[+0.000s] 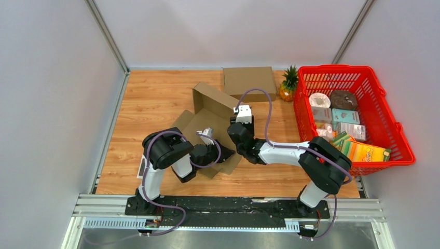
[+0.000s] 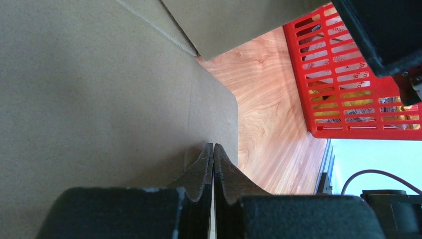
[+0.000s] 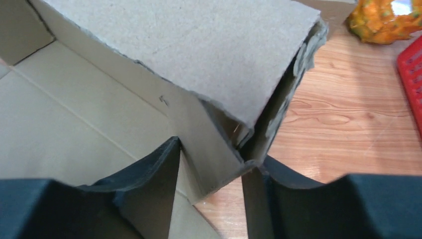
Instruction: Fold the paper box
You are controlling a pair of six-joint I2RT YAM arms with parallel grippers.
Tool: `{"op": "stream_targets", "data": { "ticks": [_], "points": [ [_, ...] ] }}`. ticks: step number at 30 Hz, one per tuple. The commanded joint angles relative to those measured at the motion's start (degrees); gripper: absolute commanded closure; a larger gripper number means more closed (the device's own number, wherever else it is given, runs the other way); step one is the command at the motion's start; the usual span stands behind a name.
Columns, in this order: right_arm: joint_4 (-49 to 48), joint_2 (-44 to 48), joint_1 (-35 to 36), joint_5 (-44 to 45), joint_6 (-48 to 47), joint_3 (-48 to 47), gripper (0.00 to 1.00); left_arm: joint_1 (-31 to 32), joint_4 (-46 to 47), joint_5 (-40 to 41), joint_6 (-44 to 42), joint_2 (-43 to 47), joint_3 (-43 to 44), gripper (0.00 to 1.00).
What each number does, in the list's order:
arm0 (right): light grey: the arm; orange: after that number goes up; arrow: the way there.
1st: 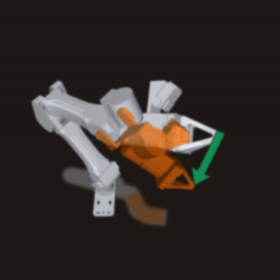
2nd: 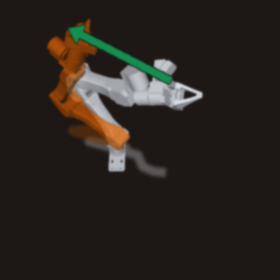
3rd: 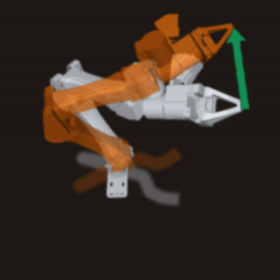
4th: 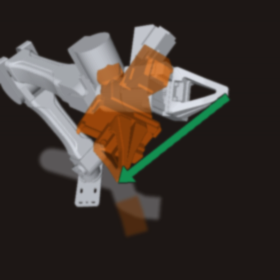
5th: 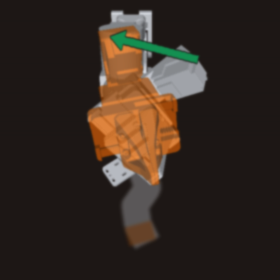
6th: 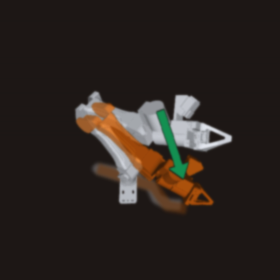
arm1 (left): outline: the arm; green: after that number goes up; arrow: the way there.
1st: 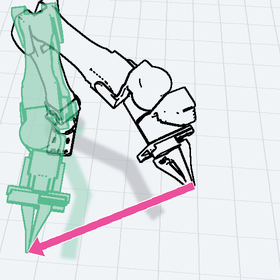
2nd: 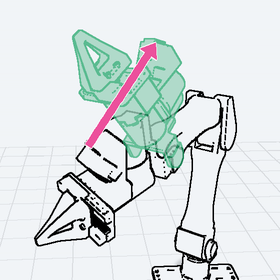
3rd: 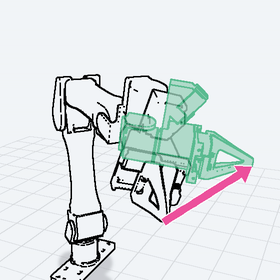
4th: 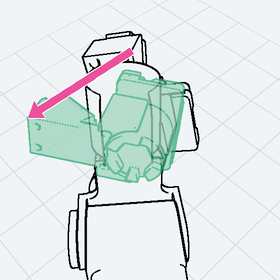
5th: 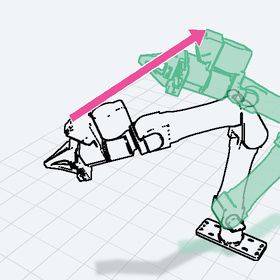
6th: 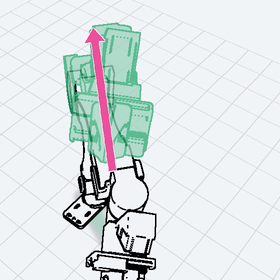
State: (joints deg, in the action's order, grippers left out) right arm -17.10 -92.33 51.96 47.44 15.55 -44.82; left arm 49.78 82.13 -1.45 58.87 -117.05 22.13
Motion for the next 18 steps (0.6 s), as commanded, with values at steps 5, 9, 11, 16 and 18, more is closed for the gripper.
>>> {"op": "stream_targets", "data": {
  "ticks": [5,9,11,16,18],
  "points": [
    [-8.8,-5.7,0.3,9.3,-2.0,-3.2,0.77,0.3,-2.5,-0.7,-4.5,1.6,-1.4,0.90],
    [-13.5,-5.9,0.2,8.8,-7.3,-2.3,0.93,1.3,-2.8,1.3,-9.6,10.1,-5.9,0.65],
    [-13.7,-5.5,0.2,7.8,-8.9,-2.2,1.00,0.9,-4.9,2.9,-11.1,18.3,-8.1,0.58],
    [-15.2,-4.6,-0.1,2.6,-13.5,-0.7,1.00,-2.5,-47.5,7.9,-18.6,54.4,-8.9,0.56],
    [-13.7,-2.9,-1.9,-4.3,-12.9,0.5,1.00,-2.6,-63.3,16.5,-24.6,65.7,-5.2,0.57]
  ]
}}
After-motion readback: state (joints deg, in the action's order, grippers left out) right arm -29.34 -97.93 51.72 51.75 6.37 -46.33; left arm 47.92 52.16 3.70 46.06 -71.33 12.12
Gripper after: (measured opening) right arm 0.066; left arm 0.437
